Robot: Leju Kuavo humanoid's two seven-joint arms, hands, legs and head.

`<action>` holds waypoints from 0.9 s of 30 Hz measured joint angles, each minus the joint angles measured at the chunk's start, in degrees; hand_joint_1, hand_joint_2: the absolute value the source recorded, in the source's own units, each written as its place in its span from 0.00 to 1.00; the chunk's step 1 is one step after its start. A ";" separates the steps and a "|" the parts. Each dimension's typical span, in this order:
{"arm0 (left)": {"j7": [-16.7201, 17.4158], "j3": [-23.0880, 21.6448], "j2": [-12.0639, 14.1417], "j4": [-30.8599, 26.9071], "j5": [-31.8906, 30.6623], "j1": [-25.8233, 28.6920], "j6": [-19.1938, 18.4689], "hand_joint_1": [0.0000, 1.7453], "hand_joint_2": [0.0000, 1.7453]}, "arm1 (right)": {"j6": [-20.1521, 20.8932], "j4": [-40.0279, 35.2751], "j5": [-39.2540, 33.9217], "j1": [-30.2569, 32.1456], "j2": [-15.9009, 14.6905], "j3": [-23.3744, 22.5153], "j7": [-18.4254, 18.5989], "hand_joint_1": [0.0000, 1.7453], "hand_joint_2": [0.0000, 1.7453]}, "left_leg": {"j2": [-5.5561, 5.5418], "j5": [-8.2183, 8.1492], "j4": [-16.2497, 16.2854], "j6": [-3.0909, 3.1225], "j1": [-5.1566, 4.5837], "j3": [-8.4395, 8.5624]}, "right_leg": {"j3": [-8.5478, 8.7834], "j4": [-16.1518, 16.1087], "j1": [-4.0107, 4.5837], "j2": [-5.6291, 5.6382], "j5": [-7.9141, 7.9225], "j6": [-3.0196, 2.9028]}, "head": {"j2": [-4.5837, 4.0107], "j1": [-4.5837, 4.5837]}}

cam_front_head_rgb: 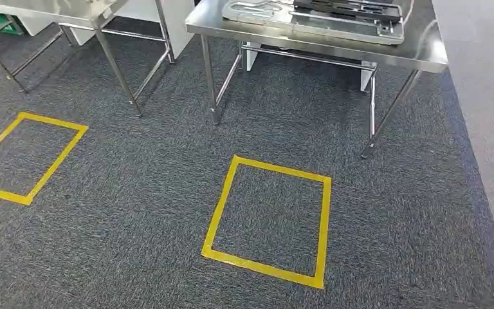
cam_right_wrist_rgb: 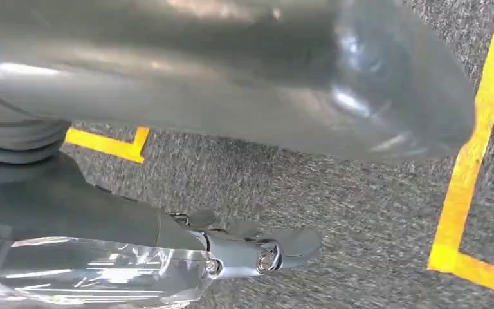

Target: Take the parts from the cabinet and place them on the table.

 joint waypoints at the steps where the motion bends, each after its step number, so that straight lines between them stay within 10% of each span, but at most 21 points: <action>1: -0.02 -0.02 -0.13 0.00 -0.02 -0.02 0.00 0.00 0.00 | 0.00 0.00 0.00 -0.02 0.00 0.00 0.22 0.00 0.00 | -0.44 -0.02 0.22 0.12 -0.05 -0.19 | 0.03 -0.04 0.00 -0.37 0.11 0.20 | -0.02 0.11; 4: -0.09 -0.04 -0.44 0.00 -0.13 0.19 0.07 0.00 0.00 | 0.00 0.00 0.02 -0.45 -0.02 0.00 0.64 0.00 0.00 | -2.06 0.64 -0.57 1.39 0.37 0.01 | 0.39 -0.08 -0.32 -0.75 -0.32 1.29 | 0.00 0.04; 5: -0.15 -0.07 -0.48 0.00 -0.20 0.19 0.09 0.00 0.00 | 0.00 0.00 0.04 -0.40 -0.04 0.00 0.68 0.00 0.00 | -2.46 0.79 -0.73 1.63 0.37 -0.05 | 0.04 1.33 -0.47 2.41 -1.56 1.64 | -0.02 0.50; 9: -0.17 -0.11 -0.68 0.00 -0.35 -0.08 0.20 0.00 0.00 | -0.02 0.04 0.24 -0.01 -0.15 -0.02 0.96 0.00 0.00 | -4.85 1.19 -0.61 2.23 0.20 -0.63 | -7.69 16.96 -0.52 5.08 -8.76 1.92 | 0.00 0.70; 12: -0.04 -0.13 -0.70 0.00 -0.57 0.01 0.37 0.00 0.00 | -0.02 0.09 0.35 0.07 -0.24 -0.02 1.05 0.00 0.00 | -7.29 1.15 -0.32 2.16 0.15 -0.48 | -5.32 10.55 -0.53 5.48 -2.61 1.47 | 0.00 0.70; 14: 0.00 -0.15 -0.83 0.00 -0.63 -0.06 0.42 0.00 0.00 | -0.02 0.09 0.39 0.13 -0.35 -0.02 1.12 0.00 0.00 | -8.60 1.11 -0.10 1.98 0.25 -0.59 | -1.55 1.34 -0.52 8.89 1.28 0.78 | 0.00 0.70; 15: 0.04 -0.18 -1.03 0.00 -0.70 -0.20 0.44 0.00 0.00 | -0.02 0.15 0.46 0.23 -0.81 -0.07 1.38 0.00 0.00 | -9.02 1.19 0.09 1.50 0.00 -0.92 | -1.30 0.62 -0.65 10.46 0.57 0.60 | 0.00 0.59; 20: 0.31 -0.24 -1.07 0.00 -1.07 -0.21 0.55 0.00 0.00 | -0.13 0.17 0.94 0.15 -0.79 -0.07 2.28 0.00 0.00 | -11.40 1.42 0.13 -0.38 0.32 -1.58 | -0.88 -0.61 -1.05 7.65 1.34 -0.50 | 0.00 0.59; 23: 0.35 -0.42 -1.07 0.00 -1.22 -0.29 0.57 0.00 0.00 | -0.20 0.17 0.96 0.34 -0.92 -0.11 2.89 0.00 0.00 | -4.96 -4.66 10.02 -0.87 0.34 -6.14 | -0.80 -0.80 -0.65 5.47 1.32 -1.14 | 0.00 -0.18; 27: 0.35 -0.61 -1.09 0.00 -1.31 -0.25 0.55 0.00 0.00 | -0.66 0.24 1.95 0.51 -0.92 -0.11 3.35 0.00 0.00 | -4.15 -6.59 16.91 -1.17 0.54 -9.10 | -0.93 -0.55 -0.50 2.98 1.15 -1.19 | 0.00 -0.17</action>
